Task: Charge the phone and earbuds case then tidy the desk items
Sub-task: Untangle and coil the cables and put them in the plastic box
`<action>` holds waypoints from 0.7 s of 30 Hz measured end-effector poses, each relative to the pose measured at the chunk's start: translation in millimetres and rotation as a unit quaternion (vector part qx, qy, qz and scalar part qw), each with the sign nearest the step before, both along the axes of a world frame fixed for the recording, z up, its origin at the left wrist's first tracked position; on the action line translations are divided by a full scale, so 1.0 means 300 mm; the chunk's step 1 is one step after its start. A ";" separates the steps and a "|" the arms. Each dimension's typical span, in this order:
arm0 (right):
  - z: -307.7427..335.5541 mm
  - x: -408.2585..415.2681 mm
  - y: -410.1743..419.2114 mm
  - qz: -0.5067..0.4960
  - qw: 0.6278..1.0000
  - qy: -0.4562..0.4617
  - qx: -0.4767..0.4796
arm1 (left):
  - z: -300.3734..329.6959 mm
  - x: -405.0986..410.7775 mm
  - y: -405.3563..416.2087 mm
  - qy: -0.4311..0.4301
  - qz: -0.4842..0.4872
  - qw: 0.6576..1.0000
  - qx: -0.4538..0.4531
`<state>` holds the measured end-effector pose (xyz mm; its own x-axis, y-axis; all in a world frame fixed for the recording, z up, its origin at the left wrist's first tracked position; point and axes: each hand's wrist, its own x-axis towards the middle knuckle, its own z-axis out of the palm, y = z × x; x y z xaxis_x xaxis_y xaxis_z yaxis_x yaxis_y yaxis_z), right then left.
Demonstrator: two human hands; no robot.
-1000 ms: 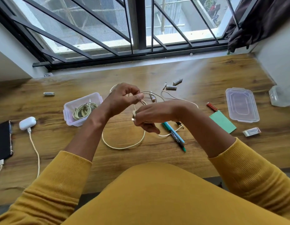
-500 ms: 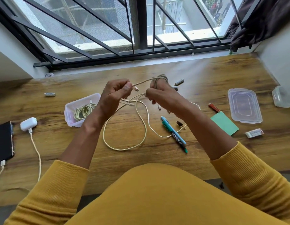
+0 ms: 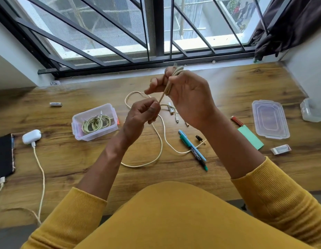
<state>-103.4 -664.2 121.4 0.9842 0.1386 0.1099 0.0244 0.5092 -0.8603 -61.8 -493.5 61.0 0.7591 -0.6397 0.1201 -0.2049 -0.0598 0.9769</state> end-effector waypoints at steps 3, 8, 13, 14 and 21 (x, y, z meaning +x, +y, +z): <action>0.018 -0.008 -0.023 0.080 0.996 -0.001 0.028 | -0.015 0.018 0.020 0.012 0.012 1.000 0.009; 0.049 -0.027 -0.027 0.244 0.970 0.003 0.017 | -0.006 0.071 0.069 0.017 0.015 1.000 0.017; 0.033 -0.040 -0.013 0.321 0.939 0.018 -0.121 | 0.042 0.109 0.097 -0.047 0.000 0.995 0.089; 0.031 -0.041 -0.013 0.331 0.931 0.024 -0.152 | 0.052 0.115 0.104 -0.054 0.000 0.994 0.099; 0.011 -0.058 0.017 0.309 0.861 0.019 -0.404 | 0.115 0.136 0.129 -0.129 0.024 0.977 0.167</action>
